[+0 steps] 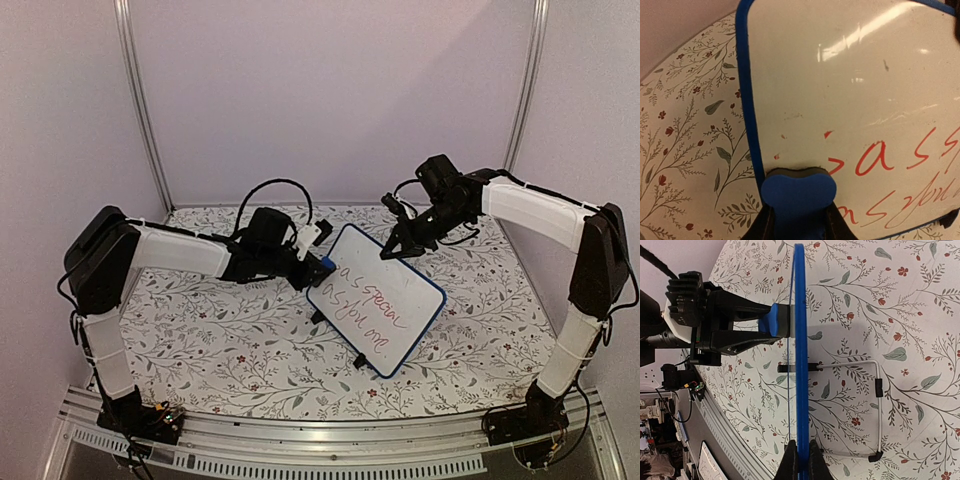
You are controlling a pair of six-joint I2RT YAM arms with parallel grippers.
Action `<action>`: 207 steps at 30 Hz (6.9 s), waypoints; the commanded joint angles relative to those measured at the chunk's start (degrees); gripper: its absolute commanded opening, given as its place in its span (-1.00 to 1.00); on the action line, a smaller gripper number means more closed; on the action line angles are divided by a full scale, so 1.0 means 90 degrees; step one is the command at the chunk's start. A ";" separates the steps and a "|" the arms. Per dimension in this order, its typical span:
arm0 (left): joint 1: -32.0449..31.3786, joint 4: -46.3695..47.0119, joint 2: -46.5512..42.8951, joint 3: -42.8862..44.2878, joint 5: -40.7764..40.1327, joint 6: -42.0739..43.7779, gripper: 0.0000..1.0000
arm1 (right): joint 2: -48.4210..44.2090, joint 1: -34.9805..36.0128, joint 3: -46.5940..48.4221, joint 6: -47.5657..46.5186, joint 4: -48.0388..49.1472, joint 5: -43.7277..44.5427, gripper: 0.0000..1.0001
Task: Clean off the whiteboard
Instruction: Erase the whiteboard from the whiteboard stand.
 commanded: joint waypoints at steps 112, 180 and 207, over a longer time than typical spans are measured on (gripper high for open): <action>-0.0118 -0.0100 0.0190 0.0389 0.0182 -0.0380 -1.00 | 0.0424 0.0063 0.0049 -0.0159 -0.0214 -0.0049 -1.00; 0.0142 -0.0832 0.0623 0.1423 0.0610 -0.1326 -1.00 | 0.0359 0.0063 -0.0170 -0.0146 -0.0178 0.0034 -1.00; 0.0377 -0.1025 0.0463 0.0558 0.1095 -0.2075 -1.00 | 0.0336 0.0066 -0.0205 -0.0139 -0.0177 0.0024 -1.00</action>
